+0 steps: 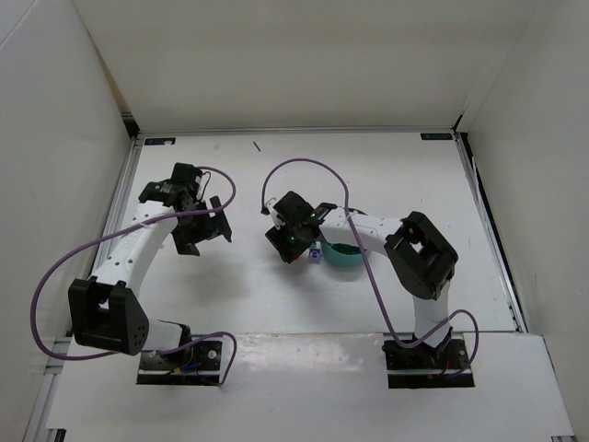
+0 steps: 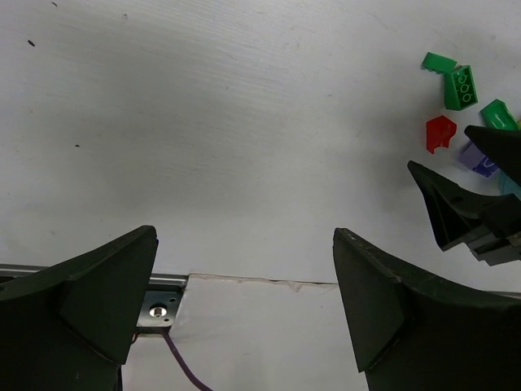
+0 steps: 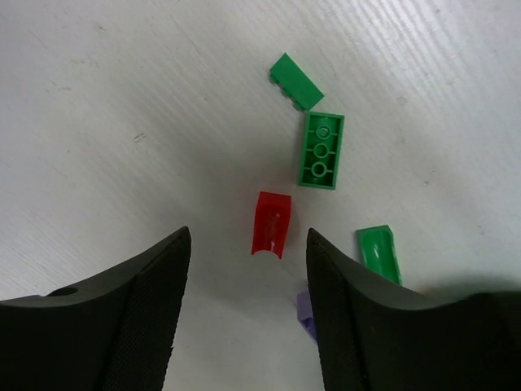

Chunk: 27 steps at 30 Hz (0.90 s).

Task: Sort the legos into containers by color

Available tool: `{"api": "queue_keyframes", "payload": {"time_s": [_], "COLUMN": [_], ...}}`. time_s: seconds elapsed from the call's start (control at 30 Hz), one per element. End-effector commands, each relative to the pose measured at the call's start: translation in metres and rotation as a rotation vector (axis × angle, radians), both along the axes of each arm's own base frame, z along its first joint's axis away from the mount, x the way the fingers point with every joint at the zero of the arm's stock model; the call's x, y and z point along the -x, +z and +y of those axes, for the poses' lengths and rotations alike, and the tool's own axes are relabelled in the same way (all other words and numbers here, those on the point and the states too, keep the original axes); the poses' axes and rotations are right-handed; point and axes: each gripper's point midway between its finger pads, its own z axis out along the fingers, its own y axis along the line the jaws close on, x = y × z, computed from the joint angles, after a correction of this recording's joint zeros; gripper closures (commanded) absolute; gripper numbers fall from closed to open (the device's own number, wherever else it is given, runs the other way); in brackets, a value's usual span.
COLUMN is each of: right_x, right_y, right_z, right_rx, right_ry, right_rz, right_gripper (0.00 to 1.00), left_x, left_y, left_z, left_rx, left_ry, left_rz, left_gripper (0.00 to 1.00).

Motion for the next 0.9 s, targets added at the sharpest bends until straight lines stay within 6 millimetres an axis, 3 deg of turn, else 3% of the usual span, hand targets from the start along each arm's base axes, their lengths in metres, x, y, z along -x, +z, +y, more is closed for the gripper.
{"api": "queue_keyframes", "payload": {"time_s": [0.0, 0.3, 0.33, 0.47, 0.57, 0.73, 0.83, 0.87], "right_x": [-0.002, -0.013, -0.014, -0.013, -0.008, 0.004, 0.006, 0.005], "right_y": [0.004, -0.019, -0.020, -0.025, -0.024, -0.010, 0.011, 0.031], "right_z": [0.017, 0.016, 0.015, 0.011, 0.006, 0.001, -0.002, -0.001], "right_rx": [-0.048, -0.016, -0.014, 0.004, 0.030, 0.024, -0.002, -0.036], "right_ry": [-0.004, -0.067, -0.074, -0.092, -0.100, -0.093, -0.098, -0.097], "right_rz": [-0.008, -0.029, -0.028, -0.030, -0.030, -0.058, -0.087, -0.111], "right_gripper": [0.40, 0.46, 0.53, 0.58, 0.70, 0.83, 0.90, 0.90], "left_x": [-0.003, 0.000, 0.001, 0.004, 0.005, 0.003, 0.002, 0.002], "left_y": [0.015, 0.018, 0.018, 0.020, 0.021, 0.022, 0.021, 0.022], "left_z": [0.003, 0.004, 0.004, 0.006, 0.007, 0.007, 0.006, 0.006], "left_rx": [0.000, -0.002, -0.002, -0.010, -0.014, -0.011, -0.007, -0.003], "left_ry": [-0.004, -0.001, 0.000, 0.003, 0.002, 0.005, 0.005, 0.006], "left_rz": [-0.057, -0.066, -0.064, -0.068, -0.076, -0.087, -0.085, -0.087], "left_gripper": [0.00, 0.00, 0.00, 0.00, 0.00, 0.00, 0.00, 0.00]}}
